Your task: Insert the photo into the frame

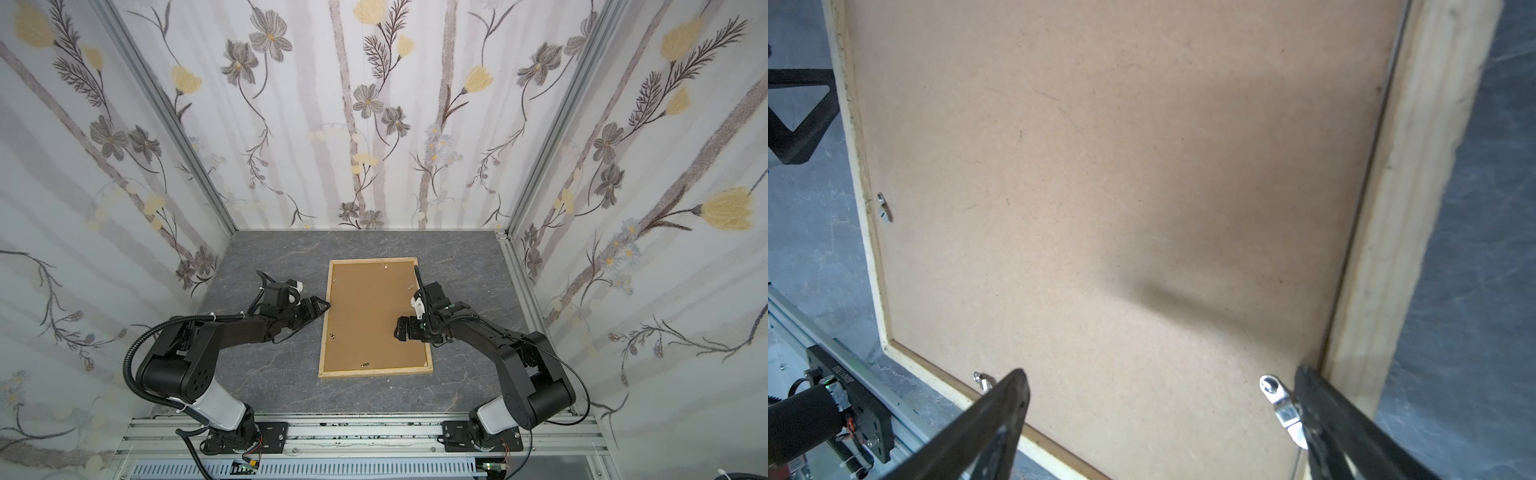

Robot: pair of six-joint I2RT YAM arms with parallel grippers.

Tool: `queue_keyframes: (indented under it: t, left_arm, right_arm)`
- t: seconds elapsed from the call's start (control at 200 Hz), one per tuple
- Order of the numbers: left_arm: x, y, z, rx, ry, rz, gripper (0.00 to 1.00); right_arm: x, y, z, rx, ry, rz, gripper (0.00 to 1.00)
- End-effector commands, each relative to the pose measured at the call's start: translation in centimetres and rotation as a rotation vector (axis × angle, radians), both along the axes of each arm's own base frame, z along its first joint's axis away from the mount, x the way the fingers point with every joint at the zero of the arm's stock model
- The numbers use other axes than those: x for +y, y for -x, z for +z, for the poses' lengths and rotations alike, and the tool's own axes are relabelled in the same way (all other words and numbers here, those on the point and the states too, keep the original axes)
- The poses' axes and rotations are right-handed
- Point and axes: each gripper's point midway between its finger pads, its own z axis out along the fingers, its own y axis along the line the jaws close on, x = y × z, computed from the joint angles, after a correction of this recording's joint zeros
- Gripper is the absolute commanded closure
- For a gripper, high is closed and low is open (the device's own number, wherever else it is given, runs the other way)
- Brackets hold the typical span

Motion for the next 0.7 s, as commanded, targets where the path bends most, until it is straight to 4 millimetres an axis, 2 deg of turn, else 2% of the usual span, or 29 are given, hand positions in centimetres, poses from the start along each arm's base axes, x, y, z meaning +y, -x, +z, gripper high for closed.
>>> queue_keyframes:
  t: [0.0,0.19,0.335,0.47,0.695]
  left_arm:
    - [0.4,1.4,-1.5,0.082,-0.014,0.016,0.23]
    - [0.3,1.3,-1.3,0.079,-0.008,0.015,0.23]
    - [0.5,1.4,-1.2,0.074,-0.018,0.016,0.23]
    - [0.6,1.4,-1.1,0.073,-0.023,0.020,0.23]
    - [0.7,1.5,-1.4,0.081,-0.027,0.021,0.23]
  right_arm:
    - [0.7,1.6,-0.2,0.067,-0.044,0.012,0.02]
    - [0.9,1.5,-0.1,0.063,-0.049,0.012,0.02]
    - [0.7,1.0,1.1,0.027,-0.032,0.009,0.02]
    - [-0.1,0.6,2.1,-0.003,0.018,0.008,0.02]
    - [-1.6,1.0,2.1,-0.003,0.101,0.008,0.02]
